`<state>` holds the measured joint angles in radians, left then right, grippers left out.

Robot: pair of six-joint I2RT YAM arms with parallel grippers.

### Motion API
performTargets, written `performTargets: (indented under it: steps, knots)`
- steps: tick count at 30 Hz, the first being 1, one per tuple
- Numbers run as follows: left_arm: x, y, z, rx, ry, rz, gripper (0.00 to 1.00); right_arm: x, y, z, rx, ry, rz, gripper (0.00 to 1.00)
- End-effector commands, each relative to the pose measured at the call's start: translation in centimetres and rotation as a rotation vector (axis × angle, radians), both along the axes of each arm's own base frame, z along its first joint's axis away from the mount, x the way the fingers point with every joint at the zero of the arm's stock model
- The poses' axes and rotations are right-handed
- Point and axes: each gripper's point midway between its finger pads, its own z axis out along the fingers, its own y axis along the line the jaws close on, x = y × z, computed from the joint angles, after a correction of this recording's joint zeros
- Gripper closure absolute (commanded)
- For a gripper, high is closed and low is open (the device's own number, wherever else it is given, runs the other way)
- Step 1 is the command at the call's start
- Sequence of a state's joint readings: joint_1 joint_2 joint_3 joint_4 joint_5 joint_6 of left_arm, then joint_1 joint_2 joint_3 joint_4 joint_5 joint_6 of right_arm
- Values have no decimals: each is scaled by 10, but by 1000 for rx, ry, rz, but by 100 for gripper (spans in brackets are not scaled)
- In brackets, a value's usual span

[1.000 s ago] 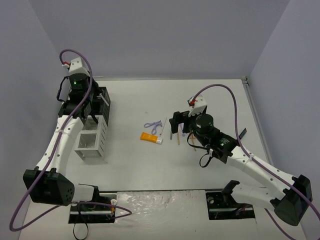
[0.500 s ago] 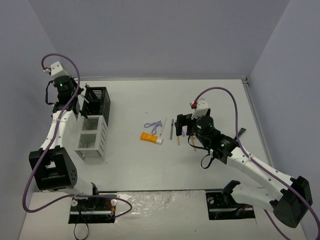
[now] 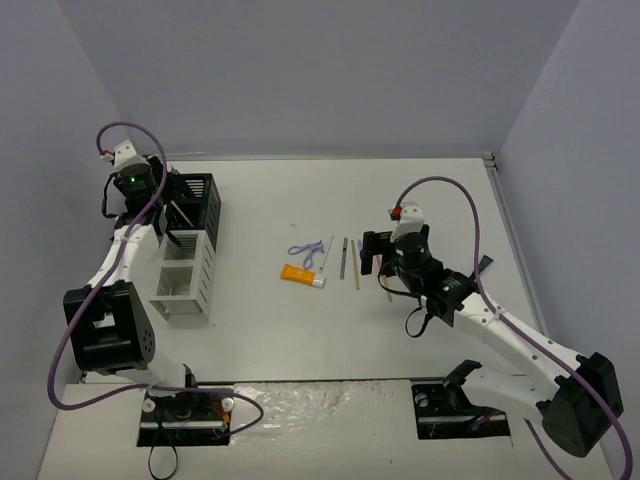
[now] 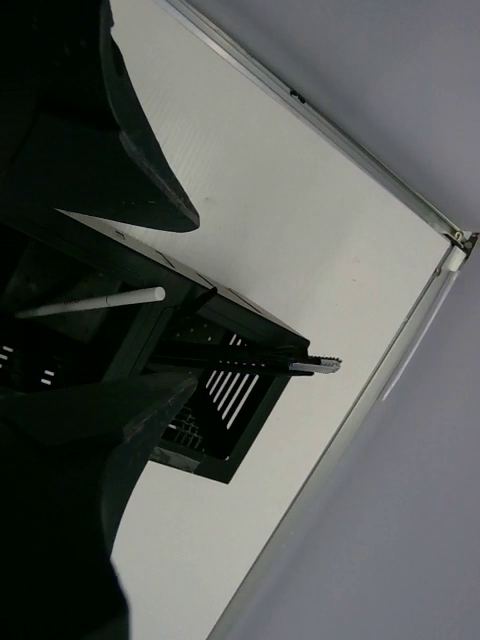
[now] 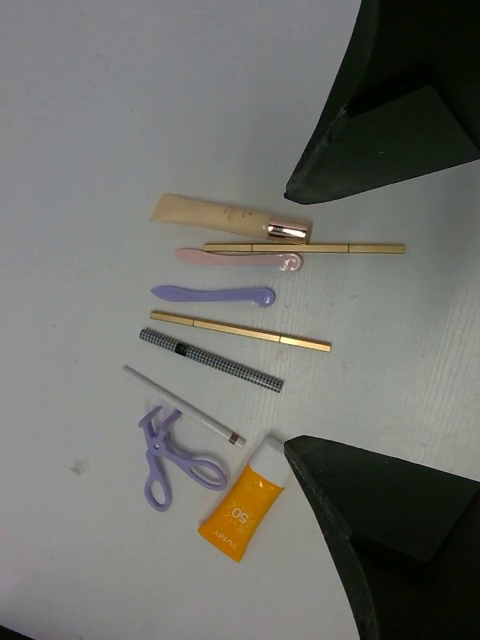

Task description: Organize the makeup

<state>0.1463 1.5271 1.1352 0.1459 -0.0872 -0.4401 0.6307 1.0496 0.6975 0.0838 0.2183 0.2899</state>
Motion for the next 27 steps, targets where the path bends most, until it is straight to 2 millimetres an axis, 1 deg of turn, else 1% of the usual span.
performTargets:
  steps: [1,3,5,7,10,12,14,15,16,20,24,27]
  knots:
    - [-19,0,84,-32,-171,28,28,4,-7,-21,8,105,-85,7]
    - [-32,-6,99,-60,-168,23,15,-1,-10,-38,-22,174,-103,9]
    - [-45,-14,117,-75,-152,-7,8,-6,-12,-53,-32,234,-121,13]
    - [-60,-27,132,-92,-127,-63,3,-10,-13,-68,-53,286,-128,18]
    - [-87,-62,145,-139,-81,-235,3,-15,-14,-85,-77,344,-130,25]
    - [-105,-91,154,-179,-85,-371,3,-18,-15,-97,-92,385,-136,32]
    - [-123,-113,160,-195,-89,-473,3,-22,-16,-107,-104,416,-142,36]
    - [-133,-124,162,-193,-90,-519,3,-23,-17,-111,-110,430,-145,39]
    - [-140,-130,162,-187,-93,-541,3,-24,-17,-116,-118,441,-146,41]
    - [-164,-147,155,-163,-92,-603,3,-26,-24,-129,-154,473,-162,48]
    - [-173,-156,142,-167,-68,-639,3,-27,-29,-139,-180,502,-179,53]
    - [-174,-159,131,-170,-44,-647,3,-26,-34,-146,-199,519,-189,58]
